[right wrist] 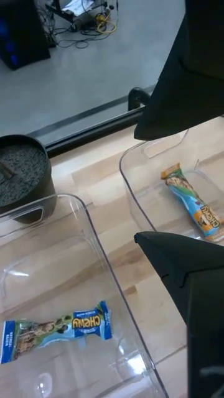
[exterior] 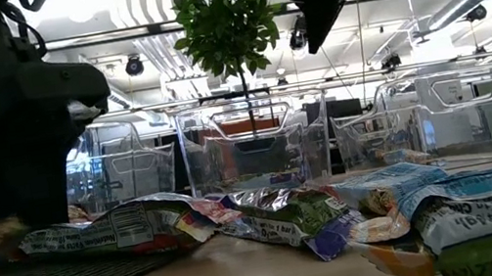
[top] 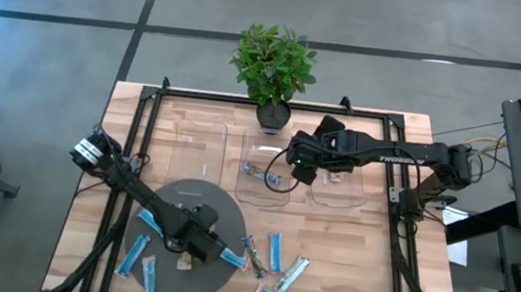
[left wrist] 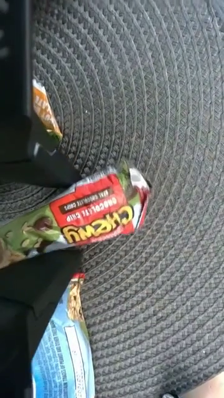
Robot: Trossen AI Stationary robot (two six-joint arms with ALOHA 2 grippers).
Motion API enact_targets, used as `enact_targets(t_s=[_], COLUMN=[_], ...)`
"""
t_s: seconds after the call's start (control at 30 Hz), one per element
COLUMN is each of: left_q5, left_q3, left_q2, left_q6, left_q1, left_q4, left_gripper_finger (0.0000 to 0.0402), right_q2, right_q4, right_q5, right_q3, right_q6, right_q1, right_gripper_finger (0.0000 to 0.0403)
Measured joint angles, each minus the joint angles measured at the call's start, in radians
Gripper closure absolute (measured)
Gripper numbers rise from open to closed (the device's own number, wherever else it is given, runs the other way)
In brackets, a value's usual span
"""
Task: Pick and place Granola Bars by type
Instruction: Put the red granola bar into the left transparent bin
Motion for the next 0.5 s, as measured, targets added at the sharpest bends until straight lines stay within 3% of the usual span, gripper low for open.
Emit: enact_targets(t_s=[0.2,0.37,0.5], left_q5=[0.014,-0.001,-0.167], left_q3=[0.059,0.160,0.258], left_q2=[-0.006,-0.084,-0.185], left_q6=[0.013,0.017,-0.001], left_q1=[-0.001,-0.006,-0.003], left_q4=[-0.060,-0.145,-0.337], left_gripper_finger=[0.0329,0.0347,0.0347], right_q2=[0.000,-0.001,-0.002], right_q4=[0.005,0.012,0.037], right_q5=[0.003,0.004,0.005], right_q3=[0.000,0.000,0.000], right_q6=[-0.054,-0.101,-0.141], right_q1=[0.000,0.000,0.000], right_gripper_finger=[0.0161,0.0161,0.0161])
